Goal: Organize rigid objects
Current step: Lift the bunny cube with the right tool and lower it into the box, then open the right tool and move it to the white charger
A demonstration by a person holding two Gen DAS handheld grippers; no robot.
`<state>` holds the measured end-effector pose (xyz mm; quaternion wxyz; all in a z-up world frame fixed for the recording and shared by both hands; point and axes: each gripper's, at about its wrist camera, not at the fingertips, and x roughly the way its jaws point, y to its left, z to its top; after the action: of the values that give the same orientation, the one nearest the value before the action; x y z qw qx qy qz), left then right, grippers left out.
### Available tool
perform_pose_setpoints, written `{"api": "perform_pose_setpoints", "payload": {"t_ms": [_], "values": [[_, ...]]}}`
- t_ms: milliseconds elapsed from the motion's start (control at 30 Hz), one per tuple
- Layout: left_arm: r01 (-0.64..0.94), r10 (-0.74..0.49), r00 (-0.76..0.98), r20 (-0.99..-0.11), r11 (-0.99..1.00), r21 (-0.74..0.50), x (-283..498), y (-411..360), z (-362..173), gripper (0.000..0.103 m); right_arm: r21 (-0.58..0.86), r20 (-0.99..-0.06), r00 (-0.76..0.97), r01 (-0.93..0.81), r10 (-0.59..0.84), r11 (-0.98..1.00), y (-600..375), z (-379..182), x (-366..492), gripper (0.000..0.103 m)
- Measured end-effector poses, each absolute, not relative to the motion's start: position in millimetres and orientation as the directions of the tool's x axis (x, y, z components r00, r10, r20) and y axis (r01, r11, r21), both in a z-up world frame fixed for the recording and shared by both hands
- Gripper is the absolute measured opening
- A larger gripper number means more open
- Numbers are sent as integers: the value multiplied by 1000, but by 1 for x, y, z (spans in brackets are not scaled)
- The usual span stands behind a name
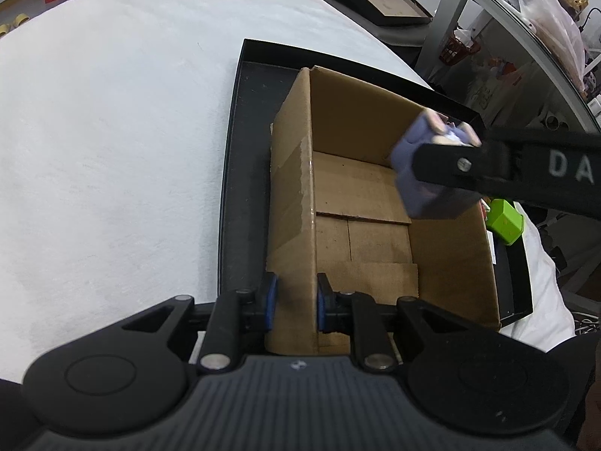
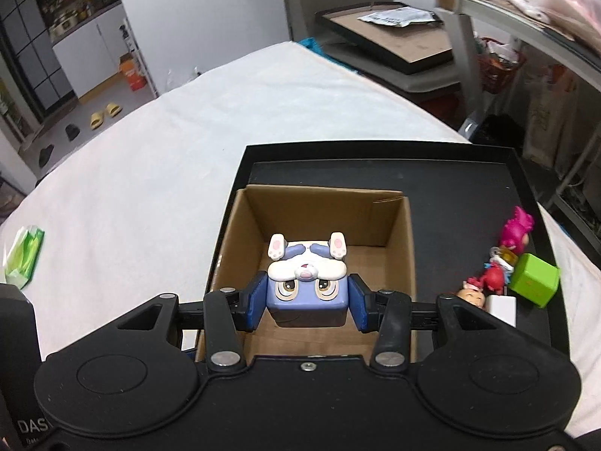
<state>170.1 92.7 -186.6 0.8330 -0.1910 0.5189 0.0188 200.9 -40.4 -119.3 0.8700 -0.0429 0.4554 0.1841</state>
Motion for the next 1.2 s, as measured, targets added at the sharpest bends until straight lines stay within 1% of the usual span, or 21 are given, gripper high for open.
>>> {"api": "perform_pose_setpoints", "payload": {"t_ms": [367, 400, 433, 500, 600, 667, 833, 1033, 1200], "values": [[-234, -198, 459, -866, 913, -333, 169, 101, -189, 18, 126, -807, 485, -416, 337, 901, -14, -122, 219, 45], [-233, -198, 459, -866, 914, -332, 169, 100, -189, 18, 122, -806, 487, -421, 338, 899, -12, -122, 221, 46], [-235, -192, 458, -868, 915, -327, 169, 100, -189, 18, 105, -799, 504, -420, 328, 901, -11, -121, 222, 51], [-238, -195, 470, -860, 911, -337, 168, 102, -187, 18, 98, -789, 520, -420, 328, 902, -12, -117, 223, 56], [-240, -200, 472, -859, 908, -343, 166, 103, -187, 19, 142, -781, 511, -417, 360, 898, -22, -113, 222, 58], [-242, -194, 470, -861, 910, -337, 166, 102, -186, 19, 131, -783, 516, -409, 347, 903, -28, -112, 220, 58], [-237, -165, 473, -866, 922, -305, 165, 97, -183, 19, 112, -783, 534, -381, 317, 918, -48, -111, 212, 69], [-226, -126, 471, -873, 940, -257, 164, 91, -179, 19, 97, -781, 560, -329, 276, 939, -78, -114, 205, 71], [-210, -81, 454, -887, 958, -195, 167, 82, -177, 22, 104, -777, 577, -280, 254, 954, -105, -118, 201, 71]]}}
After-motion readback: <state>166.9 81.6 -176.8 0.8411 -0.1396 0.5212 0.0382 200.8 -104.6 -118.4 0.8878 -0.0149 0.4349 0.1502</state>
